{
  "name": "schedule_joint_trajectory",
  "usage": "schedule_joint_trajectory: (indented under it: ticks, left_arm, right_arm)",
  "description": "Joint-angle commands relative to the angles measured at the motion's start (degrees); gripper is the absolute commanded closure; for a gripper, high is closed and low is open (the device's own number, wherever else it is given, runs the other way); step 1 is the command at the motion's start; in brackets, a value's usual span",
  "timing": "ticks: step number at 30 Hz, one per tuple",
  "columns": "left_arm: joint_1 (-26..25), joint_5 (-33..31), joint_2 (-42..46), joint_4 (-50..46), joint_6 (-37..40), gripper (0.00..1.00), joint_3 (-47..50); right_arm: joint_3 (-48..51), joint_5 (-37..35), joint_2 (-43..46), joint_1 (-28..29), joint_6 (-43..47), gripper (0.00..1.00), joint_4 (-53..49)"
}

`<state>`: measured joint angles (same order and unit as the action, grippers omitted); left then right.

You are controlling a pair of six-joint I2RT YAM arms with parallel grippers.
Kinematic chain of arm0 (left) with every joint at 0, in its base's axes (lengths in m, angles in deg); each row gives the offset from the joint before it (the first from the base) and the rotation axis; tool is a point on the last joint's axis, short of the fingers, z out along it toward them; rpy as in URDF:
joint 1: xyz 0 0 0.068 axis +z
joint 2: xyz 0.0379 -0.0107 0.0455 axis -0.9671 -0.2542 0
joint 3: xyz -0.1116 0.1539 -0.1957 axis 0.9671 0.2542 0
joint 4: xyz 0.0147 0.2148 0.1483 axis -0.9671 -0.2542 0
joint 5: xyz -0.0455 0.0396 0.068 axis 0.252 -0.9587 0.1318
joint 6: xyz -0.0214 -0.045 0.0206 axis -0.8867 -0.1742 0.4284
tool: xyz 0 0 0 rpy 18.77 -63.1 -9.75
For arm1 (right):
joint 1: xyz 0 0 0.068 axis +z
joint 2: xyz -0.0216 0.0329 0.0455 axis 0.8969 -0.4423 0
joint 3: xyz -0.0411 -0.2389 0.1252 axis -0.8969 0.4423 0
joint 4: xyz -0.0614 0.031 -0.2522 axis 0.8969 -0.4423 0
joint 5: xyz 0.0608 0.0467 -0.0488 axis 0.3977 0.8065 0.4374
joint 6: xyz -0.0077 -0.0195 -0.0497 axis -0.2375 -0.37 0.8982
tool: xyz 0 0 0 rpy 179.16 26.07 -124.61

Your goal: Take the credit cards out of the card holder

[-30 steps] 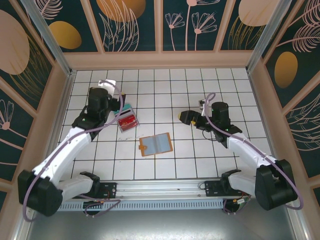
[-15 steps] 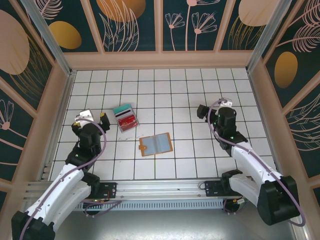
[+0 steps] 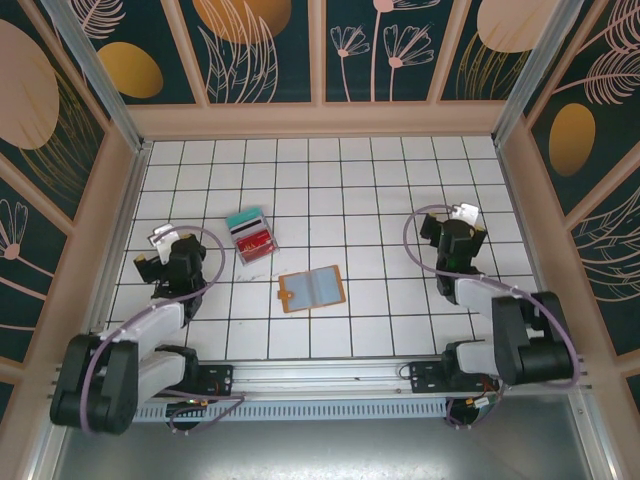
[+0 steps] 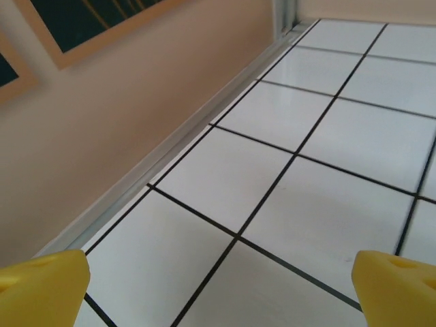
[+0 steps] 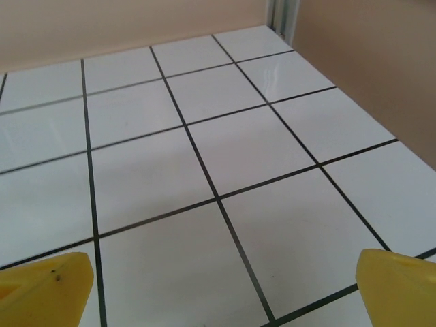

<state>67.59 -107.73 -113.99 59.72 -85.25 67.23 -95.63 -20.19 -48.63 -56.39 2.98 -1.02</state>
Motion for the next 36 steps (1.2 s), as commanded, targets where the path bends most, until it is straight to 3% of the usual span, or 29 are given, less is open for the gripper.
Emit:
schedule_joint_trajectory:
  ticks: [1,7,11,14,15,19,20,36]
  left_arm:
    - [2.47,7.68,-3.78,13.48,1.79,0.01,-0.4]
    - [4.03,15.06,-11.73,21.91,2.93,0.01,-3.76]
    - [4.34,18.16,-15.42,29.49,4.31,0.01,-4.35]
    - [4.43,18.56,-19.41,39.32,5.43,0.01,-2.01]
    - [4.51,19.06,-18.59,36.66,5.17,0.01,-2.48]
    - [4.69,27.26,-19.95,45.72,8.23,0.01,2.01]
    - [4.72,26.89,-20.79,47.27,8.13,0.01,2.39]
    - [5.14,27.05,-21.01,48.43,7.9,0.01,2.85]
  right_arm:
    - [1.76,1.0,-3.83,-1.18,3.6,0.01,14.24]
    - [2.76,11.07,-9.58,-4.99,4.19,0.01,25.41]
    - [4.72,19.54,-8.9,-9.59,1.19,0.01,27.28]
    - [8.85,20.21,-11.48,-9.33,2.1,0.01,36.98]
    - [8.0,19.9,-10.88,-9.22,1.92,0.01,34.07]
    - [7.78,20.88,-11.12,-9.27,2.19,0.01,34.02]
    - [7.77,20.84,-11.14,-9.29,2.3,0.01,34.39]
    - [7.15,21.63,-11.25,-8.73,3.3,0.01,33.19]
